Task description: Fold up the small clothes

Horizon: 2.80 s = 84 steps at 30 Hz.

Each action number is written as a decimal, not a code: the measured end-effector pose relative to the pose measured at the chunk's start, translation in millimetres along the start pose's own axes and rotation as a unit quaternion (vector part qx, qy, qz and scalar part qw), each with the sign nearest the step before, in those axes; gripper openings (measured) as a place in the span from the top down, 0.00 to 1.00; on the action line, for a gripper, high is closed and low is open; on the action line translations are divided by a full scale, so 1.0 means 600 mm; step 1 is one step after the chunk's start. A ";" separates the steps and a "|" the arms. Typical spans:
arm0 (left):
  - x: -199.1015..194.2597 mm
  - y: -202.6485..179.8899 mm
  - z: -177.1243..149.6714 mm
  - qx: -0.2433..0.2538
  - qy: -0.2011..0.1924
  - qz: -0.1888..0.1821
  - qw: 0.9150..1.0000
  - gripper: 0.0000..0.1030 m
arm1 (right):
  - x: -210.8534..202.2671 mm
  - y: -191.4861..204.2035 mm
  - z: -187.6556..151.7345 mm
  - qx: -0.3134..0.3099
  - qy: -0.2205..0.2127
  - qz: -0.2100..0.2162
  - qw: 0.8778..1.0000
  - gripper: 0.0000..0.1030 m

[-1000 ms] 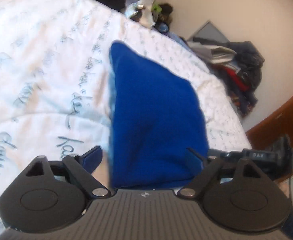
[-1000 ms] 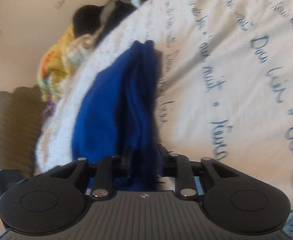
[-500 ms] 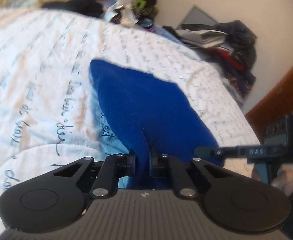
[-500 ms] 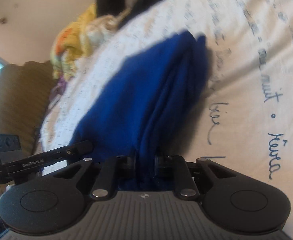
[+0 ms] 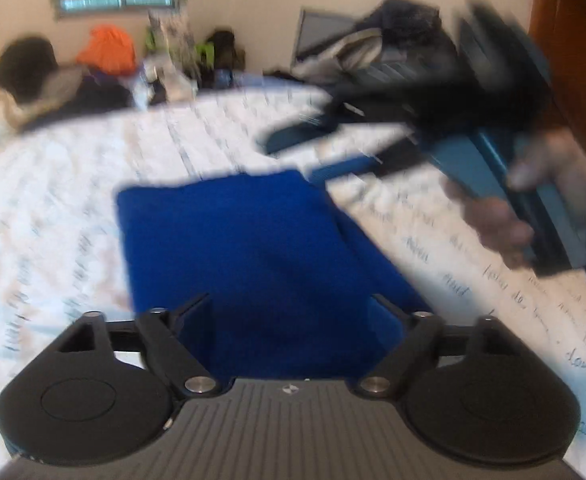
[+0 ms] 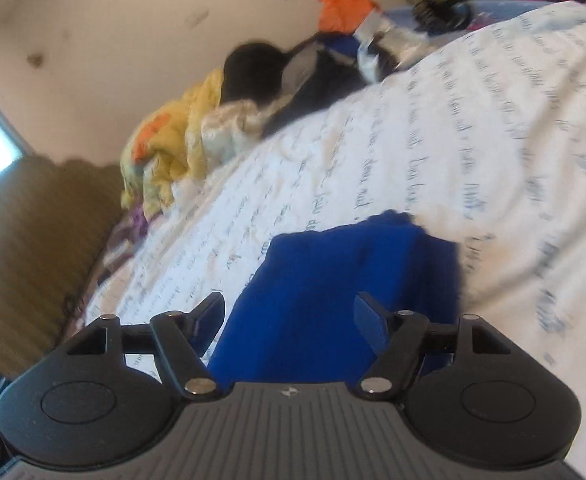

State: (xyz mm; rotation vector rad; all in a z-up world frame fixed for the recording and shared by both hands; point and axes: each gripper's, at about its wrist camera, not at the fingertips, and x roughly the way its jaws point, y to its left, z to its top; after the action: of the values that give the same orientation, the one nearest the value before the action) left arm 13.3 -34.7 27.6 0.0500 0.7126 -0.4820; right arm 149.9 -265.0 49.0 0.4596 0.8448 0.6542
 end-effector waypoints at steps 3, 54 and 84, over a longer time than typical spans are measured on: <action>0.040 0.000 -0.028 0.015 -0.004 0.013 1.000 0.23 | 0.113 -0.018 0.010 -0.051 0.078 -0.092 0.991 0.34; -0.026 0.079 -0.078 -0.114 -0.001 0.097 0.989 0.47 | -0.060 0.033 -0.086 -0.122 -0.018 -0.130 0.984 0.41; -0.069 0.004 -0.143 0.097 -0.029 0.146 0.984 0.45 | -0.069 -0.037 -0.142 0.068 0.071 0.023 0.995 0.33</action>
State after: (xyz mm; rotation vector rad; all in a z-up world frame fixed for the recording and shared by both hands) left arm -65.8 2.2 -11.6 0.3175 0.5869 -0.2682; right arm 68.9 -299.3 7.2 0.5626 1.0192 0.6805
